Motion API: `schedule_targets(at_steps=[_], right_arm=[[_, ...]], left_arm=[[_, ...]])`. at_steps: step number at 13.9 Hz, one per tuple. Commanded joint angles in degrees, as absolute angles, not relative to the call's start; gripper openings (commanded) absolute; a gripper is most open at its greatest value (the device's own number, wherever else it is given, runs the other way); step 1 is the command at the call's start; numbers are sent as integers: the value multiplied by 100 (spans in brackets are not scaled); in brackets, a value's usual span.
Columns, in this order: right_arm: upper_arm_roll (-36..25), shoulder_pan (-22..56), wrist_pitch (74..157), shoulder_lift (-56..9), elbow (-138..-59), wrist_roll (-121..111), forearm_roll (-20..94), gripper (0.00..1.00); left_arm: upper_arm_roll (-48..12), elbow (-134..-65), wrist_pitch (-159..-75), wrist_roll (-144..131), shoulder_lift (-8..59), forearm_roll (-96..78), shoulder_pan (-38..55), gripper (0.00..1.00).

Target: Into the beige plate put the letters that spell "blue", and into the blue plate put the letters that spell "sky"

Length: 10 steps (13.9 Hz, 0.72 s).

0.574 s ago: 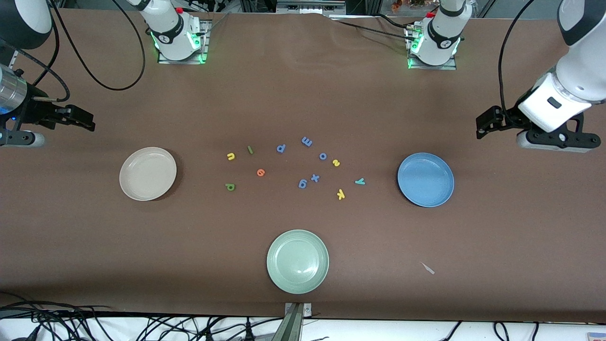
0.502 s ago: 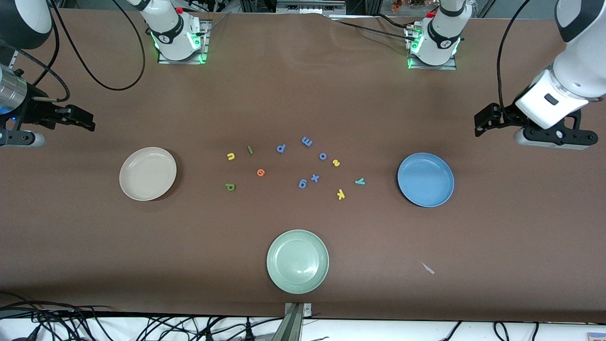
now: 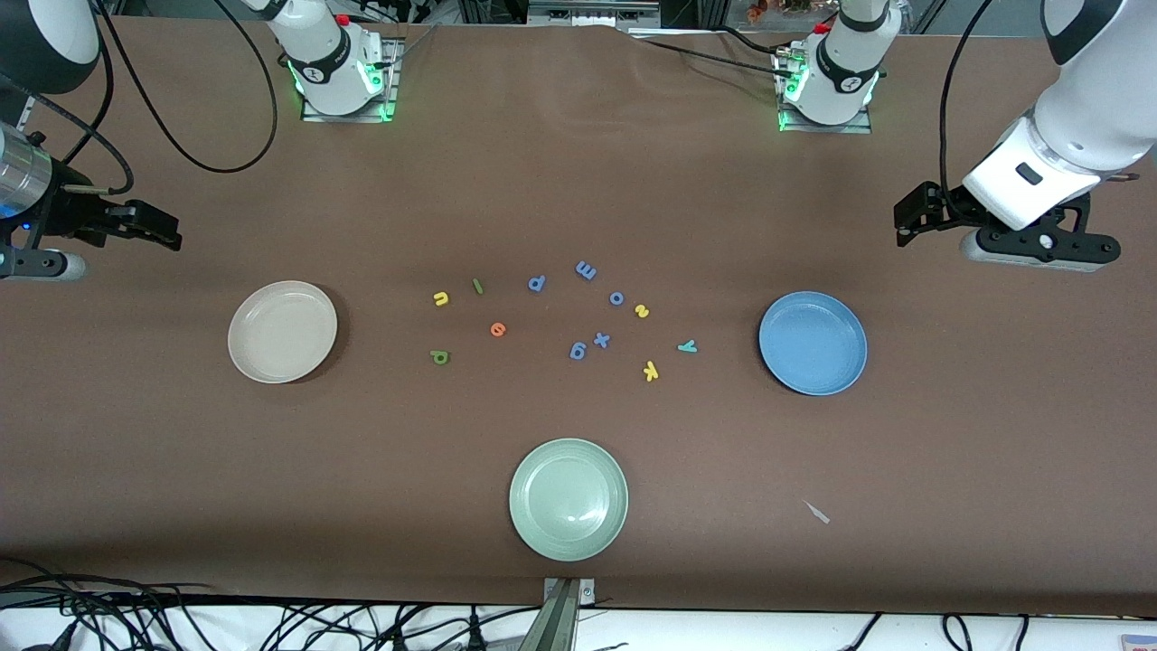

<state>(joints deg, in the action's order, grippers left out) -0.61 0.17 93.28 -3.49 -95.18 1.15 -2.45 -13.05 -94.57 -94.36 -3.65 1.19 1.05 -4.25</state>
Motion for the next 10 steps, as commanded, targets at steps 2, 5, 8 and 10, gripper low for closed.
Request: schedule_targets(at_steps=[2, 5, 8, 10], right_arm=[[-105, 53, 9281, -352, -9466, 62, -141, 100], [-105, 53, 9281, -352, -9466, 53, -141, 100], [-105, 53, 9272, -352, -9466, 53, -141, 100], [-105, 53, 9272, -352, -9466, 53, -141, 100]], left_arm=[[-1327, -9492, -9360, -308, 9, 158, -501, 100], [-1318, -9492, -9352, -299, 9, 123, -510, 100], [-1318, -9483, -9264, -299, 9, 123, -510, 100], [-1318, -9475, -9264, -299, 17, 123, -510, 100]])
